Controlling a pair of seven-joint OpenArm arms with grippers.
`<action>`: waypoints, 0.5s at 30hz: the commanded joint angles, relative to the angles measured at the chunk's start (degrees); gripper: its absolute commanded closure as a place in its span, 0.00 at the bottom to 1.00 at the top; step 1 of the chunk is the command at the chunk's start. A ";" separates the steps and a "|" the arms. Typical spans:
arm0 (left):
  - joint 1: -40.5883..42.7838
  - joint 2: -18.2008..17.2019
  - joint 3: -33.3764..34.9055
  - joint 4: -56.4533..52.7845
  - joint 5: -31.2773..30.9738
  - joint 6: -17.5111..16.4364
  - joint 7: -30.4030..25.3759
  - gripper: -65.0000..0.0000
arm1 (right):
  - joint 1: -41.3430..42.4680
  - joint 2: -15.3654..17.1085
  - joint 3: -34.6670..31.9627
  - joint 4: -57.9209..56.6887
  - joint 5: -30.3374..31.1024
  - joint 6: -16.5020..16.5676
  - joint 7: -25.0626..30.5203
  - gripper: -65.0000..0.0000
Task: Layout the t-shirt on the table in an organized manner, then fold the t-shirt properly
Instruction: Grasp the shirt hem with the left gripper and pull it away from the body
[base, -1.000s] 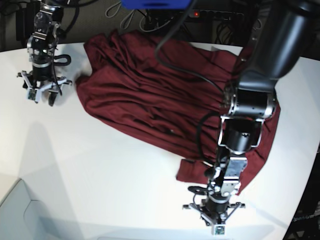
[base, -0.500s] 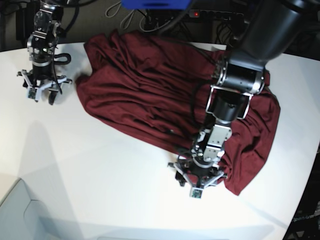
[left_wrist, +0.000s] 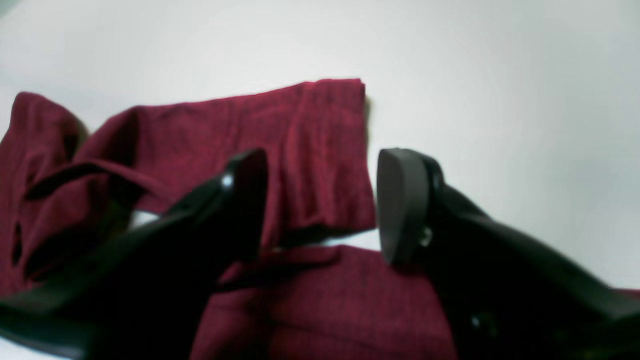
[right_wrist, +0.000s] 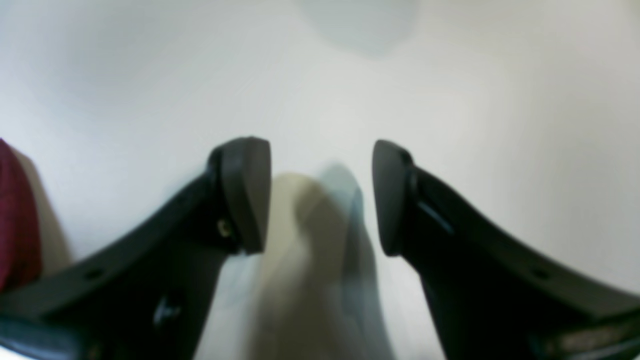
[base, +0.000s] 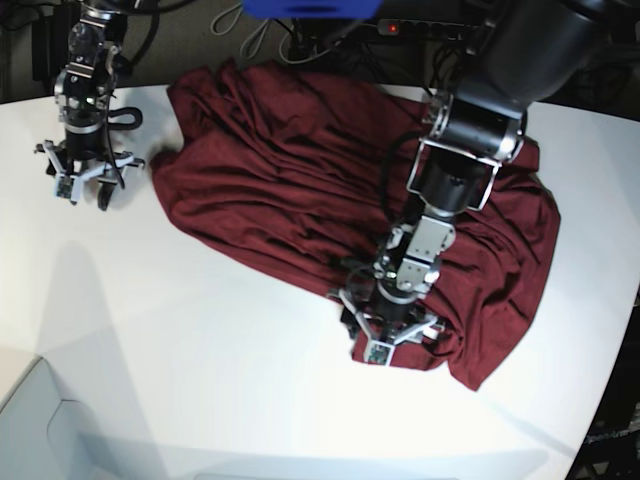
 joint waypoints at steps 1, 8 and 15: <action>-1.19 0.22 0.40 0.87 0.18 0.10 -1.54 0.48 | 0.52 0.75 0.32 1.10 0.47 0.14 1.54 0.49; -1.63 0.14 0.31 -4.14 -0.08 0.10 -1.98 0.48 | 0.44 0.84 0.23 0.93 0.47 0.14 1.54 0.49; -2.25 -0.13 -0.04 -6.07 -0.25 0.10 -2.07 0.95 | 0.35 0.93 0.32 0.93 0.47 0.14 1.54 0.49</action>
